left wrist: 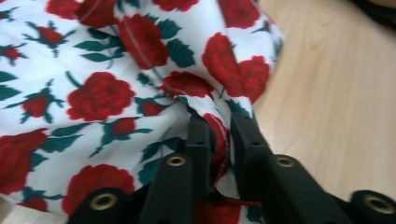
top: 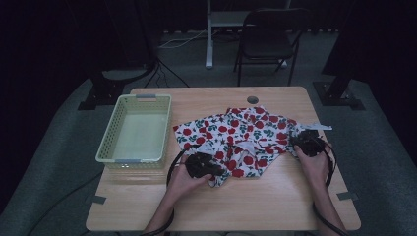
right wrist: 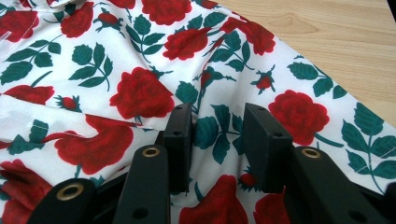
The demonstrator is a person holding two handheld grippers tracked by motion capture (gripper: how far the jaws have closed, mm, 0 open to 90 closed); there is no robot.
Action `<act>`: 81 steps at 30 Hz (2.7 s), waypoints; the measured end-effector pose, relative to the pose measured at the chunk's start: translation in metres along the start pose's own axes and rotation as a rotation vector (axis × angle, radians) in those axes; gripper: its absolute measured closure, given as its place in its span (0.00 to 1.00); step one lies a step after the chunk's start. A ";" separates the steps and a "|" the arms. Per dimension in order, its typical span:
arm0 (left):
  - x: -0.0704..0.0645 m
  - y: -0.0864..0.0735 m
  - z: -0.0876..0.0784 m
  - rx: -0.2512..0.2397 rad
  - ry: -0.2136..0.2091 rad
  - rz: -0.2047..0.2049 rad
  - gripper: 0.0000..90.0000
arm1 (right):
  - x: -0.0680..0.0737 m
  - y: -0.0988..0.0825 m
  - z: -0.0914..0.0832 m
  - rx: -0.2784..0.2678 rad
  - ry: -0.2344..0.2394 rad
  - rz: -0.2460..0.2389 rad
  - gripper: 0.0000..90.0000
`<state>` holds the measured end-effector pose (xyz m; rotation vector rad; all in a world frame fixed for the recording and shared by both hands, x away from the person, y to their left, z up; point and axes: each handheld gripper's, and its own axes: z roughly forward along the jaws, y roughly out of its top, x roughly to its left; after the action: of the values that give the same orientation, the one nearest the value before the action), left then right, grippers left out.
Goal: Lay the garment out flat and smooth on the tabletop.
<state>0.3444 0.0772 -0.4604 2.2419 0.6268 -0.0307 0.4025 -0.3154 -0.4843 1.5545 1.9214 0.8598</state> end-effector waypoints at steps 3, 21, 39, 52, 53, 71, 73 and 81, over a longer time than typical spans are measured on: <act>-0.001 -0.002 -0.006 0.016 -0.037 0.035 0.95 | -0.001 0.001 0.001 0.003 0.002 -0.003 0.70; 0.012 -0.026 -0.045 0.088 -0.042 0.070 0.96 | -0.016 0.013 0.011 0.027 -0.002 0.003 0.70; 0.016 -0.021 -0.049 -0.043 0.006 0.037 0.72 | 0.045 0.022 -0.023 -0.087 0.158 -0.115 0.69; 0.028 -0.019 -0.041 -0.098 0.087 -0.010 0.62 | 0.101 0.016 -0.028 -0.096 0.323 -0.224 0.72; 0.031 -0.018 -0.038 -0.105 0.091 -0.024 0.62 | 0.104 0.016 -0.027 -0.095 0.328 -0.241 0.72; 0.051 -0.001 -0.009 -0.104 0.167 -0.093 0.59 | 0.130 0.017 -0.010 -0.012 0.402 -0.288 0.99; 0.053 0.000 -0.005 -0.086 0.173 -0.092 0.59 | 0.129 0.017 -0.014 -0.017 0.403 -0.302 1.00; 0.056 0.002 0.003 -0.054 0.185 -0.099 0.59 | 0.120 0.014 -0.034 -0.029 0.382 -0.337 1.00</act>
<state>0.3954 0.0976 -0.4732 2.1761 0.8276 0.1435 0.3622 -0.2016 -0.4517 1.0554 2.3370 1.0814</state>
